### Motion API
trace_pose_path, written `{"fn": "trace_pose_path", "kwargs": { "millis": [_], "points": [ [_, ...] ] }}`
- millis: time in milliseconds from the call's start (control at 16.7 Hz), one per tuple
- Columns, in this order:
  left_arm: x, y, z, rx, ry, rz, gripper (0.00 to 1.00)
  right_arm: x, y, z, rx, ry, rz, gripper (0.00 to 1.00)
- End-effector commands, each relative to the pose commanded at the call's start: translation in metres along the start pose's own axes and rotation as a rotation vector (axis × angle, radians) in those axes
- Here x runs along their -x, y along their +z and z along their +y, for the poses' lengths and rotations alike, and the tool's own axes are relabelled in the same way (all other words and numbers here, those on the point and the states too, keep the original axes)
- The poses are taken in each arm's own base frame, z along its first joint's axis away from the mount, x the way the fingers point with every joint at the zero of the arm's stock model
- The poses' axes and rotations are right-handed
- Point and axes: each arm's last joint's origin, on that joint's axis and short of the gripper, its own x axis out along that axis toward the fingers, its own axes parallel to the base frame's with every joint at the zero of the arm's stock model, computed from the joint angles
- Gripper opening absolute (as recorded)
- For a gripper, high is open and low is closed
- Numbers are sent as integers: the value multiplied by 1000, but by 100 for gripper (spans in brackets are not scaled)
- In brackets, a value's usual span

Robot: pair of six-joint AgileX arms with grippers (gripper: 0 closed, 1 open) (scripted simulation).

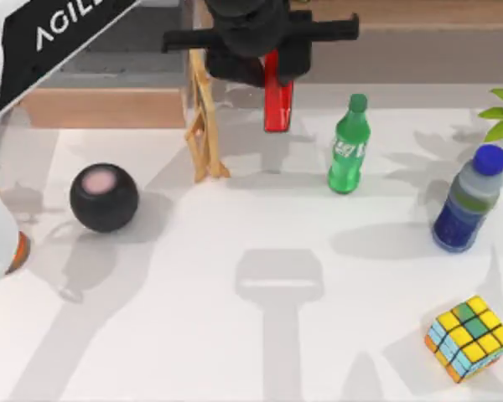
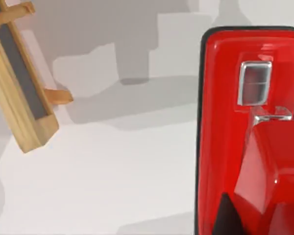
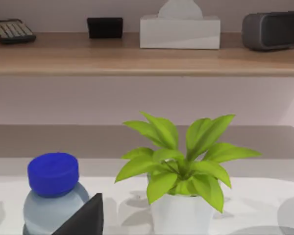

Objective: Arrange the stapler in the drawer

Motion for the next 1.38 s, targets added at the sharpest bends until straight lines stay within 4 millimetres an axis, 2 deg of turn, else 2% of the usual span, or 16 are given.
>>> {"fn": "trace_pose_path", "kwargs": {
  "millis": [180,300,480,600,840,1020,1200,1380],
  "points": [
    [41,29,53,-48,55,-89,0,0,0,0,0,0,0,100],
    [61,43,95,-71,123,-107,0,0,0,0,0,0,0,100],
    [77,54,161,-88,236,-70,0,0,0,0,0,0,0,100],
    [79,57,208,-84,300,-12,0,0,0,0,0,0,0,100],
    [68,57,299,-37,369,109,0,0,0,0,0,0,0,100],
    [51,51,358,10,374,170,0,0,0,0,0,0,0,100],
    [28,44,403,47,348,210,0,0,0,0,0,0,0,100],
    [-1,36,434,76,299,255,0,0,0,0,0,0,0,100]
  ]
}}
